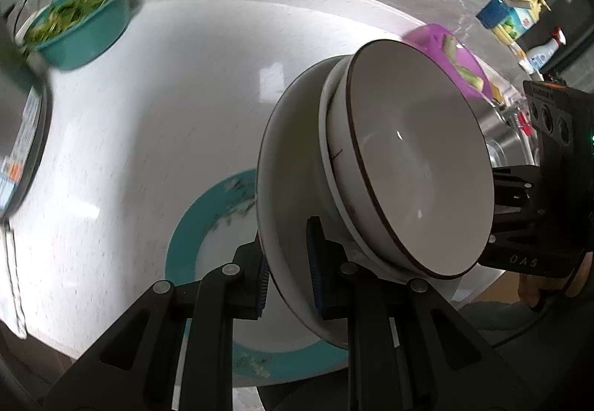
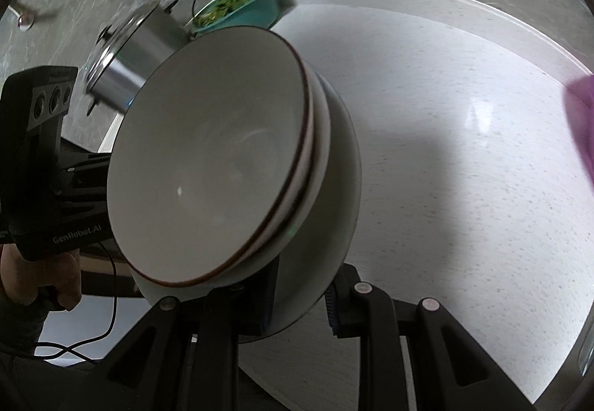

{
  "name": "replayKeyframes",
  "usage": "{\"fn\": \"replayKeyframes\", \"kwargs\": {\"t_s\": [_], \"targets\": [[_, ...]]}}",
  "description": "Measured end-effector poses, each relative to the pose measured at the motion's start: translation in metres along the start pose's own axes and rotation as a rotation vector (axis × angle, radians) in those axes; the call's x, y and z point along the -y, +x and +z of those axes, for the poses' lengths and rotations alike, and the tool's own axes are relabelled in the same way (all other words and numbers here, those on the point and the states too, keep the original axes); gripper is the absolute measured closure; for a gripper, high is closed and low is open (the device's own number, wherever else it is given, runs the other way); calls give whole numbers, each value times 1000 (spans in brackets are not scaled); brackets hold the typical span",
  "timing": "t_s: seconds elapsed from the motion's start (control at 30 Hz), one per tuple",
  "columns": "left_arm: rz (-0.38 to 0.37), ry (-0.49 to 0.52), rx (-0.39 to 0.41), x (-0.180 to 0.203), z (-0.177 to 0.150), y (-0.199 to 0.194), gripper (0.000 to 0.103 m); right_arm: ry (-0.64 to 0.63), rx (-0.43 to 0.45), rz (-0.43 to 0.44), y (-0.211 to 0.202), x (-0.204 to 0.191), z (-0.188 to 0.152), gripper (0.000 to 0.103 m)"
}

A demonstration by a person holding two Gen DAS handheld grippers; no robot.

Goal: Organize plates and bowls
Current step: 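Lift the nested bowl stack with both tools and carry it over the teal plates, then lower the nested bowl stack onto the teal plate stack with both tools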

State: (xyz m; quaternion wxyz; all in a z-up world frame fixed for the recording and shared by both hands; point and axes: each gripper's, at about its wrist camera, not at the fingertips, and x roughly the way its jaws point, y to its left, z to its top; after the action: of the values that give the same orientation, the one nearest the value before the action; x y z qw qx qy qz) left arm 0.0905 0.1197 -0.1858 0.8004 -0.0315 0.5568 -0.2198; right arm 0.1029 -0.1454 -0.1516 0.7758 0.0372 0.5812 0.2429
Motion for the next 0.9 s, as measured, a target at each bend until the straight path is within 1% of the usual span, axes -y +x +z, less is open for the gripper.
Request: {"fn": "replayKeyframes", "kwargs": {"t_s": [0.3,0.5,0.7,0.9], "targets": [[-1,-86,-34,-24,-41,15,87,-34,-64,15,29,-14,-5,79],[10,-109,-50,-37,-60,24,87,-47,-96,15,47,-18,-7,79],[14,-118,-66,-41,-76,33,87,-50,-122,14,60,-21,-6,79],[16,-123,-77,-40,-79,44,87,-44,-136,14,69,-21,-10,79]]}}
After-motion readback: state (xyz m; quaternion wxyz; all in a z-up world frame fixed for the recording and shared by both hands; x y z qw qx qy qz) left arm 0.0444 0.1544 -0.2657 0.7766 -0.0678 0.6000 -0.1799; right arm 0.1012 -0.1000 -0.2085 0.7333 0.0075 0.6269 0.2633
